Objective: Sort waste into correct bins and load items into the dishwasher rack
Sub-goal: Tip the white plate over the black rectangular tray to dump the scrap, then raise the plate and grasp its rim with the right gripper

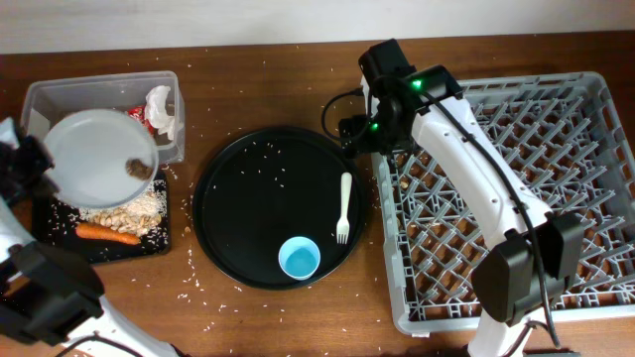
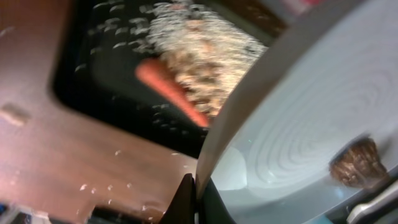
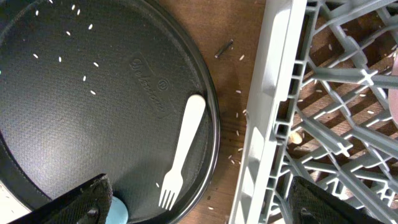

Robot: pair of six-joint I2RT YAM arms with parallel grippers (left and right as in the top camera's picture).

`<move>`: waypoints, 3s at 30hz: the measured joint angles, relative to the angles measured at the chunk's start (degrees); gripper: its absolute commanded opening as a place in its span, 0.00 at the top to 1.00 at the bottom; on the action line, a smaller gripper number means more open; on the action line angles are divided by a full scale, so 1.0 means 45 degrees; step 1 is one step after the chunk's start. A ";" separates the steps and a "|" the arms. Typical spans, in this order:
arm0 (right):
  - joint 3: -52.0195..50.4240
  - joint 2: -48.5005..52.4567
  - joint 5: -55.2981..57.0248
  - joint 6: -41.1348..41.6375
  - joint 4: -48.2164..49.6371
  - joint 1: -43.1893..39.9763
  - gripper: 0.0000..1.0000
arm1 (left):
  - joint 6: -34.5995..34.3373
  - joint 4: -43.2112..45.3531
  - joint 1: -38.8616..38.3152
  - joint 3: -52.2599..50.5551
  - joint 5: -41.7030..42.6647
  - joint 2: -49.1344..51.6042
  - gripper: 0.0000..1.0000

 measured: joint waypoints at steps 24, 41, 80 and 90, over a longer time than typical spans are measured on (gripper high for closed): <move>0.0000 0.0000 0.0005 -0.0423 -0.0126 0.0000 0.09 | -0.3798 0.3609 -0.3405 -0.2341 -1.4542 -0.0525 1.00; 0.0000 0.0005 -0.3385 0.0117 0.3337 -0.0015 0.19 | -0.0053 0.8223 -0.5931 -0.1676 0.1234 -0.2841 1.00; 0.0000 -0.2220 -0.4065 -0.0039 0.3609 -0.1331 0.07 | 0.0034 0.8427 -1.0253 -0.1676 0.3424 -0.1175 1.00; 0.0000 -0.1914 -0.2846 -0.0457 0.3925 -0.1190 0.51 | 0.0068 0.6844 -0.9282 -0.1676 0.6475 -0.1132 1.00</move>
